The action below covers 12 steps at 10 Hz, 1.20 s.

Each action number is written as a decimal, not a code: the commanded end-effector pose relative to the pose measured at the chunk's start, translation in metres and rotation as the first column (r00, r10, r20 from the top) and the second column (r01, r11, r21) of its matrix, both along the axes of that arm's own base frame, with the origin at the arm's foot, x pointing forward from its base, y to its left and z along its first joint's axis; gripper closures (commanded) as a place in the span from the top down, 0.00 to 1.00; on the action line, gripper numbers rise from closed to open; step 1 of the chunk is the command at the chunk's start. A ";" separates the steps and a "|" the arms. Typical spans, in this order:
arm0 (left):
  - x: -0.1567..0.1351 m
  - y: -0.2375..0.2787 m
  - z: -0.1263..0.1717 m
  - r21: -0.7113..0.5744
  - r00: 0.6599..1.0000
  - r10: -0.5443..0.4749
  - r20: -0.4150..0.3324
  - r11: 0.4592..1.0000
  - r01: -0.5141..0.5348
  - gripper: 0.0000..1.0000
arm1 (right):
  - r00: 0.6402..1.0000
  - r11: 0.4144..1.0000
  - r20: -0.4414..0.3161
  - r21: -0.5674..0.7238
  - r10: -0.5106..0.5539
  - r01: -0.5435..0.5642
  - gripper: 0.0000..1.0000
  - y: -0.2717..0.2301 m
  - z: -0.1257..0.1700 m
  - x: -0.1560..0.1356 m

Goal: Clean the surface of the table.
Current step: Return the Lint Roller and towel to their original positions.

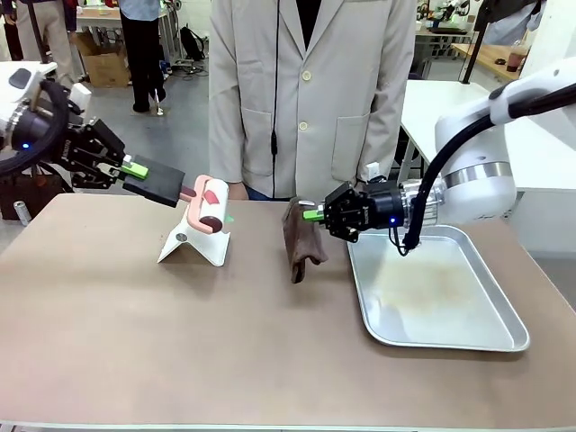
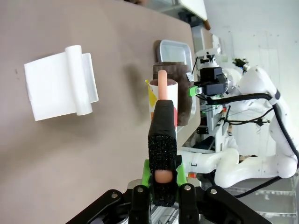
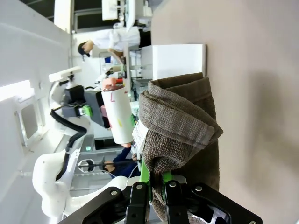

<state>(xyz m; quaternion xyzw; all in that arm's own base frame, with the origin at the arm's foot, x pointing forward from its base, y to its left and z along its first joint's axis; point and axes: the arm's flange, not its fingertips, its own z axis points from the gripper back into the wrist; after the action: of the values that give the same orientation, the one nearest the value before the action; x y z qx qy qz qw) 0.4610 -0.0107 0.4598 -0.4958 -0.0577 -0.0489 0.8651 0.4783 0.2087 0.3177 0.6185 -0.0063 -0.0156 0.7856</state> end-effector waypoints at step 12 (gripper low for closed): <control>0.082 -0.056 -0.014 0.390 0.992 0.052 -0.112 0.921 -0.004 0.22 | 0.989 0.920 -0.115 -0.389 -0.088 0.036 0.11 0.047 -0.016 0.026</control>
<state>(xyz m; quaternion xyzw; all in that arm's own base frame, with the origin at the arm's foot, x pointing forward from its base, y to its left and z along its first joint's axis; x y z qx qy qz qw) 0.5379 -0.0614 0.4415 -0.3280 -0.0019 -0.0249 0.9443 0.4944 0.2427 0.2959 0.4903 0.0205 -0.0669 0.8688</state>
